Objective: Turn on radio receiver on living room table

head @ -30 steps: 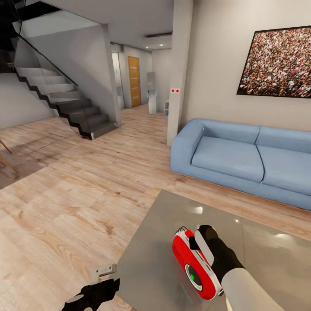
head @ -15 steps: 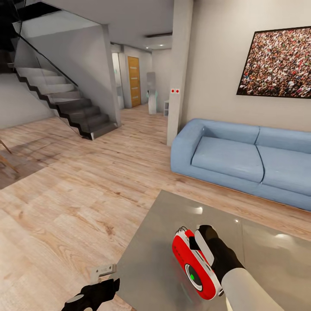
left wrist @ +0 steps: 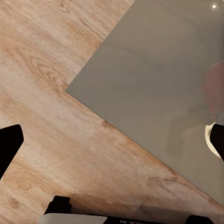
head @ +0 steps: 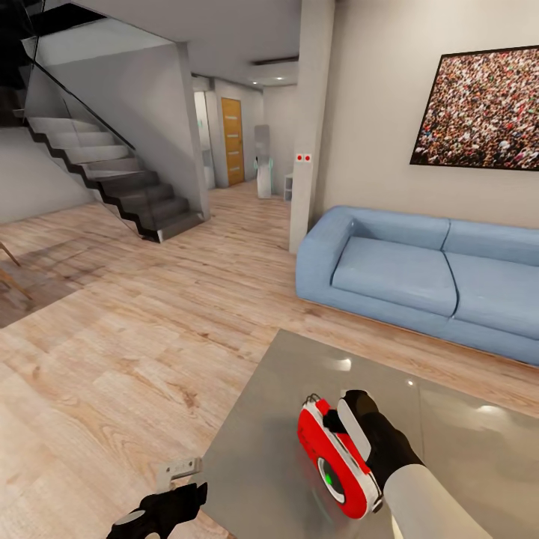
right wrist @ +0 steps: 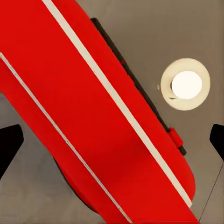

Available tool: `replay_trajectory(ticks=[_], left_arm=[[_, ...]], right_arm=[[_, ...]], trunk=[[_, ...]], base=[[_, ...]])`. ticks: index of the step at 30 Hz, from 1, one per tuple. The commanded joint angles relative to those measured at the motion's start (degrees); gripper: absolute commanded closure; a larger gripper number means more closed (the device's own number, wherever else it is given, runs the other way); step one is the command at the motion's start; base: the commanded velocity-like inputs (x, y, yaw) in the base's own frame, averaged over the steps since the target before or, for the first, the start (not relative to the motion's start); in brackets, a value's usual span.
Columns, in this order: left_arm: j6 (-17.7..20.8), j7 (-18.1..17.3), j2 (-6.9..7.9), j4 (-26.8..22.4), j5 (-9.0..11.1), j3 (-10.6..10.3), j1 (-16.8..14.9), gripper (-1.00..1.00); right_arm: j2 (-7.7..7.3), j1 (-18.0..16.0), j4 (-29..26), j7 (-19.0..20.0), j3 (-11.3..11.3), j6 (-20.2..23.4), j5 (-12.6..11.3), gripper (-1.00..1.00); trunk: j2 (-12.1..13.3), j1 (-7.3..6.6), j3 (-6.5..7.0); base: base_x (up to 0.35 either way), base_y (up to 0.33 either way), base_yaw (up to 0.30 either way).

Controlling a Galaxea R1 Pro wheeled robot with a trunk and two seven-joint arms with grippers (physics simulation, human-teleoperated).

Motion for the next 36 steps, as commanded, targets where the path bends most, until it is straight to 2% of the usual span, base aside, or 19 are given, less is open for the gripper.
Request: replay_trajectory(ticks=[1,29,36], left_arm=[[0.0,0.0,0.00,0.0,0.0,0.0,0.0,-1.00],[0.0,0.0,0.09,0.0,0.0,0.1,0.0,-1.00],[0.0,0.0,0.09,0.0,0.0,0.1,0.0,-1.00]], right_arm=[[0.00,0.0,0.0,0.0,0.0,0.0,0.0,-1.00],[0.17,0.0,-0.9,-0.1,0.1,0.1,0.2,-1.00],[0.25,0.0,-0.8,-0.1,0.1,0.1,0.1,-1.00]], trunk=[[0.0,0.00,0.00],[0.0,0.00,0.00],[2.8,-1.54,1.26]], base=[[0.000,0.000,0.000],[0.000,0.000,0.000],[0.000,0.000,0.000]])
